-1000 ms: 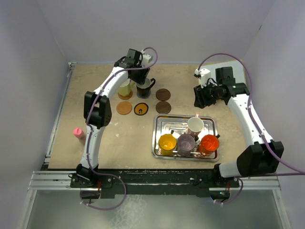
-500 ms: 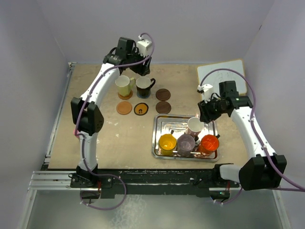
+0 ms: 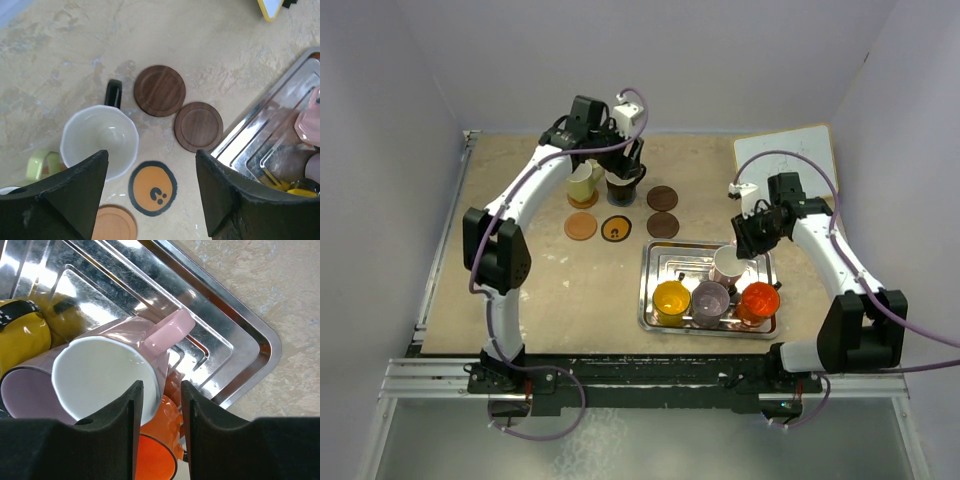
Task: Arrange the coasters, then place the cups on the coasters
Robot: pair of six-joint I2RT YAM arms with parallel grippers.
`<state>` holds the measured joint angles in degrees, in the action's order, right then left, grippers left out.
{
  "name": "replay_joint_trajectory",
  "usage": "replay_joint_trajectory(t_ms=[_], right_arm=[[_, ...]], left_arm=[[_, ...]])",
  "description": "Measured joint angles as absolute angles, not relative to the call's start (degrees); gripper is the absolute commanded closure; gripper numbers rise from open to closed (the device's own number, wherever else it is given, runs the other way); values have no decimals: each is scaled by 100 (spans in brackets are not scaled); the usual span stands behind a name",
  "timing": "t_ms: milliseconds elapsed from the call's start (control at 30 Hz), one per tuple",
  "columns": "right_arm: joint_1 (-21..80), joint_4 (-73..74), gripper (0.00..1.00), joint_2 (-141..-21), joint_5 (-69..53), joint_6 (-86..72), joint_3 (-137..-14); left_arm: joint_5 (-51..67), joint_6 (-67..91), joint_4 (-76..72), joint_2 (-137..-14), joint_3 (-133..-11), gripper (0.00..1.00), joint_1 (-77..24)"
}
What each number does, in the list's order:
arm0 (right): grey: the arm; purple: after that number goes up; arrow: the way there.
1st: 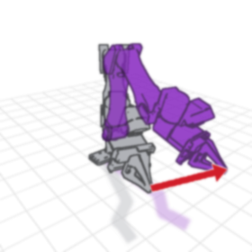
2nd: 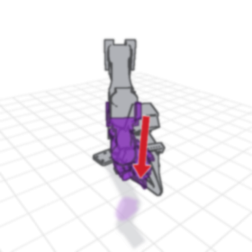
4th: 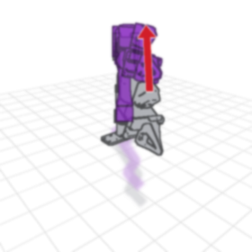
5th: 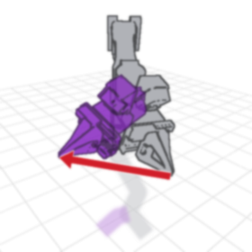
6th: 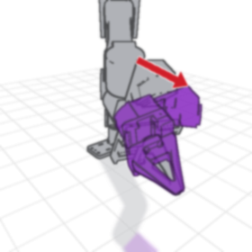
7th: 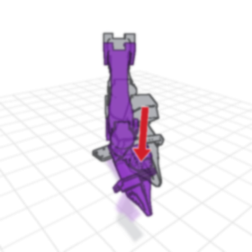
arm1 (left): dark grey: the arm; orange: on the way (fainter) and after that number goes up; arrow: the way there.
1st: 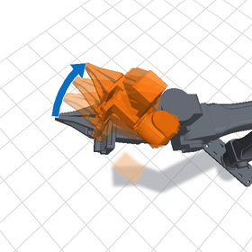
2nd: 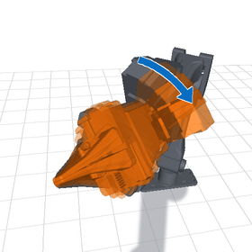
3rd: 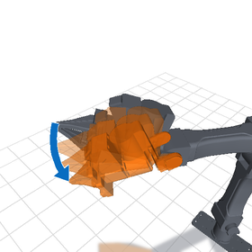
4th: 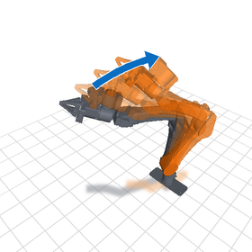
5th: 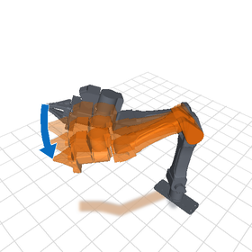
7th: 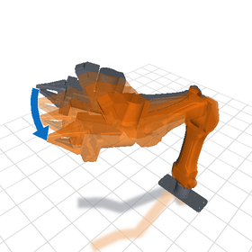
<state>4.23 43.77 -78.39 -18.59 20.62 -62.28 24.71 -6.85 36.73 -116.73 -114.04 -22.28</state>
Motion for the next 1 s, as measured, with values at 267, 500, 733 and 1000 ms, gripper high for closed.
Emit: replay_joint_trajectory(t_ms=[267, 500, 733, 1000], right_arm=[[528, 4014, 68, -8103, -1621, 1859, -6062], [604, 3837, 78, -8106, -1590, 1682, -5931], [637, 3640, 94, -8093, -1411, 1463, -5846], [637, 3640, 100, -8084, -1267, 1275, -5929]], left_arm=[[2510, -556, 2731, -10825, -9850, 29, -2418], [2263, -150, 2191, -10569, -9450, 28, -2794], [1848, 563, 2099, -10560, -9255, 28, -3214], [1619, 1177, 2169, -10562, -9288, 28, -3363]])
